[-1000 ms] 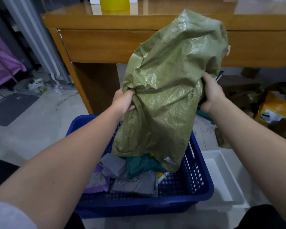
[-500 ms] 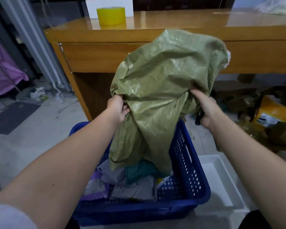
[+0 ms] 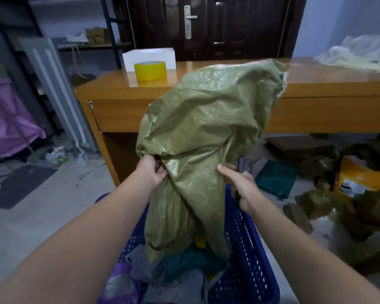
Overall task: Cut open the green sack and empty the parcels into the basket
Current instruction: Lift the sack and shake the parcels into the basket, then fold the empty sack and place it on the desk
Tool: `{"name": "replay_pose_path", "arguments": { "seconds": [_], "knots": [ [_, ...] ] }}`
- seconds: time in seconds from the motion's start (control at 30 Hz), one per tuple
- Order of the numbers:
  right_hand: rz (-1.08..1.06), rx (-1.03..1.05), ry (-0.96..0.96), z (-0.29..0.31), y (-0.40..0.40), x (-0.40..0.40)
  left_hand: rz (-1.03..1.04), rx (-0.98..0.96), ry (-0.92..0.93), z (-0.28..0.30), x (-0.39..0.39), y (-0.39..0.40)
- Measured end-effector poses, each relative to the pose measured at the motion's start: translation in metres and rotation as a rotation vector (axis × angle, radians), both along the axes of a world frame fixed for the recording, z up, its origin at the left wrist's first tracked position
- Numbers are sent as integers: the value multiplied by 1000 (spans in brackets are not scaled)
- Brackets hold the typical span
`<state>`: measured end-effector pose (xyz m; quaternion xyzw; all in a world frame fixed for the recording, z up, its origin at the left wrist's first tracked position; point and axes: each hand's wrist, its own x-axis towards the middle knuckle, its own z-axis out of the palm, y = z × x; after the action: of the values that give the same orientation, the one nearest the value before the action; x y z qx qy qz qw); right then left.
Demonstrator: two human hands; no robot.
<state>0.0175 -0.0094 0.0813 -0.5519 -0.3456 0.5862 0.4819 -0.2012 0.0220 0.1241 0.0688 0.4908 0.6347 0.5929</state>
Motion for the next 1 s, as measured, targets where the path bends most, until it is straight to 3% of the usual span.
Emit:
{"name": "replay_pose_path", "arguments": {
  "seconds": [0.13,0.27,0.37,0.57,0.6,0.73,0.93,1.0],
  "knots": [
    [5,-9,79,16,15,-12,-96,-3,84,3,-5,-7],
    [-69,8,-47,20,21,-4,-166,-25,425,-4,-24,-14],
    [-97,32,-105,28,20,4,-245,-18,575,-12,-33,-16],
    [-203,53,-293,35,28,17,-233,86,468,-12,-48,-23],
    [-197,58,-321,35,29,19,-203,85,543,-12,-51,-23],
    [-131,59,-456,30,20,15,-133,-32,1160,-25,-61,-30],
    [-102,43,-668,6,-2,-3,-255,-12,1683,-58,-63,-61],
    [-58,-19,-719,0,-9,-4,-303,-22,1750,-63,-65,-69]
  ]
}}
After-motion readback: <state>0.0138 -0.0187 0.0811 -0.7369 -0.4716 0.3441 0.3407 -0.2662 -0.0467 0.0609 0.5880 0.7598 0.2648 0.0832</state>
